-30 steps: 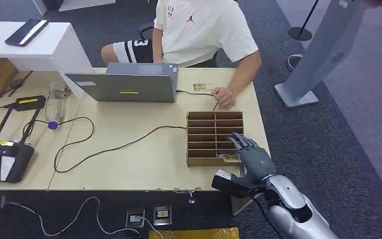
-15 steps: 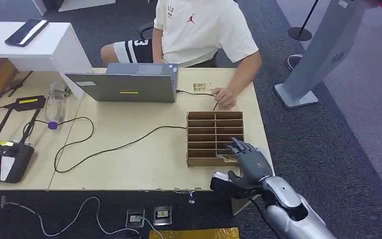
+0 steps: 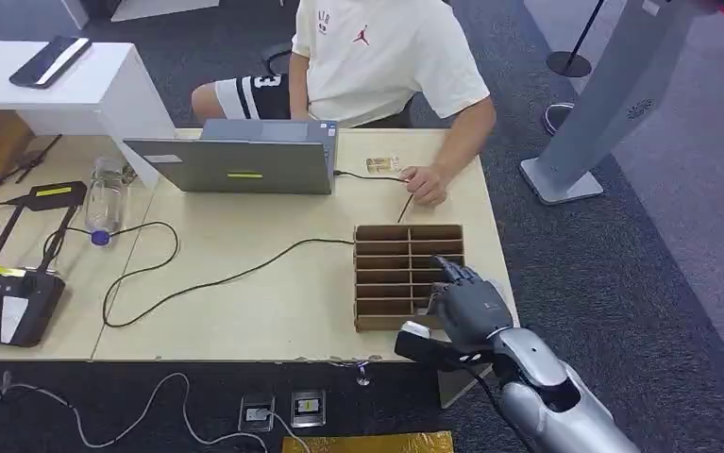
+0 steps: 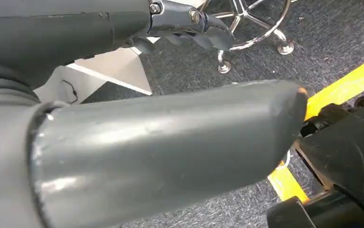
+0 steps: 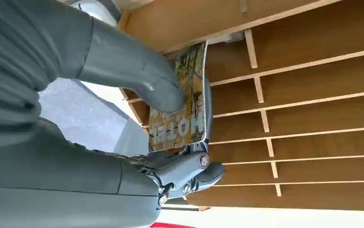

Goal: Pass the card to the sensor for recognition and then transmit it.

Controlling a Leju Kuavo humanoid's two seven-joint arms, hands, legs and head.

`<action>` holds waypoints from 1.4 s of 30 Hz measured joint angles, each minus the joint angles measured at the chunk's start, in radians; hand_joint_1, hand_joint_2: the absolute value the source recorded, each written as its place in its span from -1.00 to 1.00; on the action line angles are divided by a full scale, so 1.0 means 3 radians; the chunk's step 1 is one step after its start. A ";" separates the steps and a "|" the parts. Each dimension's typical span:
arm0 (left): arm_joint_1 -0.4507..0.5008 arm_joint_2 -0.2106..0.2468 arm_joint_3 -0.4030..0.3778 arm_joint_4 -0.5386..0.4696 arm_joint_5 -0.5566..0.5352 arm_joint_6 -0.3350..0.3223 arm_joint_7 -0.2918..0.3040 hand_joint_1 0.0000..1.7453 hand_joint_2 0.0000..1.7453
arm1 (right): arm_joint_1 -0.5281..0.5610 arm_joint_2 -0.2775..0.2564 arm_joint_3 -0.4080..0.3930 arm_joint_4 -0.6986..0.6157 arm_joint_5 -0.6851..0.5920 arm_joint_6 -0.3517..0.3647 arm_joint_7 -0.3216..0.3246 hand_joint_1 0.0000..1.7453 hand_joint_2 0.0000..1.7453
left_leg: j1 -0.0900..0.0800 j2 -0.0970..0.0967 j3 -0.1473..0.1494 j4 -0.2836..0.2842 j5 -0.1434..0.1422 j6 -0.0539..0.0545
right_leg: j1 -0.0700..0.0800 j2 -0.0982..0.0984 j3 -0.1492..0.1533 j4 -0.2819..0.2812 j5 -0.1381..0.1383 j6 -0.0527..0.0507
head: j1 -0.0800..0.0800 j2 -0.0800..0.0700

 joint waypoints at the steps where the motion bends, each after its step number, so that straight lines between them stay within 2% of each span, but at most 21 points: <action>1: 0.0001 0.0000 0.0000 0.0000 0.0000 0.0000 0.0000 -1.00 -1.00 | -0.0001 0.0000 0.0005 0.0000 0.0000 0.0000 0.0000 1.00 1.00 | 0.0000 0.0000 0.0000 0.0000 0.0000 0.0000 | 0.0000 0.0000 0.0000 0.0000 0.0000 0.0000 | -0.0001 0.0000; 8: 0.0003 0.0000 -0.0001 0.0000 0.0023 -0.0001 0.0000 -1.00 -1.00 | -0.0017 0.0006 0.0022 0.0033 -0.0037 -0.0060 0.0001 1.00 1.00 | 0.0000 0.0000 0.0000 0.0000 0.0000 0.0000 | 0.0000 0.0000 0.0000 0.0000 0.0000 0.0000 | -0.0001 0.0000; 16: 0.0003 0.0000 -0.0009 0.0000 0.0029 -0.0003 -0.0001 -1.00 -1.00 | -0.0022 0.0043 0.0005 0.0072 0.0027 -0.0312 0.0052 1.00 1.00 | 0.0000 0.0000 0.0000 0.0000 0.0000 0.0000 | 0.0000 0.0001 0.0000 0.0000 0.0000 0.0000 | -0.0001 0.0000; 21: 0.0001 0.0001 -0.0010 -0.0001 0.0029 -0.0013 -0.0042 -1.00 -1.00 | -0.0122 0.0050 -0.0173 0.0048 0.0090 -0.0520 -0.0099 1.00 1.00 | -0.0001 0.0000 0.0001 0.0000 0.0000 0.0000 | -0.0001 0.0001 0.0000 0.0000 0.0001 0.0000 | 0.0000 0.0000; 28: -0.0002 0.0001 -0.0011 -0.0001 0.0025 -0.0028 -0.0047 -1.00 -1.00 | -0.0163 0.0051 -0.0209 0.0041 0.0094 -0.0538 -0.0131 1.00 1.00 | -0.0001 0.0001 0.0001 0.0000 0.0000 0.0000 | -0.0001 0.0002 0.0001 0.0000 0.0001 0.0000 | -0.0001 0.0000; 30: -0.0008 0.0001 -0.0011 -0.0001 0.0022 -0.0050 -0.0074 -1.00 -1.00 | -0.0275 0.0053 -0.0294 0.0039 0.0128 -0.0575 -0.0232 1.00 1.00 | -0.0001 0.0001 0.0002 0.0000 0.0001 0.0000 | -0.0001 0.0003 0.0001 0.0000 0.0002 0.0000 | -0.0001 0.0000; 34: -0.0028 -0.0003 -0.0013 -0.0003 -0.0011 -0.0069 -0.0140 -1.00 -1.00 | -0.0815 0.0111 -0.0621 0.0120 0.0263 -0.0621 -0.0603 1.00 1.00 | 0.0000 0.0000 -0.0002 0.0000 0.0002 0.0001 | 0.0000 0.0002 -0.0001 0.0002 0.0002 0.0000 | 0.0000 0.0000; 38: -0.0040 -0.0011 -0.0018 -0.0004 -0.0029 -0.0067 -0.0150 -1.00 -1.00 | -0.1043 0.0181 -0.0637 0.0362 0.0252 -0.0683 -0.0785 1.00 1.00 | 0.0000 0.0000 -0.0003 0.0000 0.0002 0.0001 | 0.0000 0.0000 0.0000 0.0002 0.0001 0.0000 | -0.0001 0.0000; 42: -0.0057 -0.0014 -0.0027 -0.0004 -0.0051 -0.0069 -0.0174 -1.00 -1.00 | -0.1362 0.0298 -0.0610 0.0844 0.0229 -0.0820 -0.0986 1.00 1.00 | 0.0000 0.0000 -0.0001 0.0000 0.0003 0.0000 | 0.0000 0.0000 0.0001 0.0002 0.0002 0.0000 | -0.0001 0.0000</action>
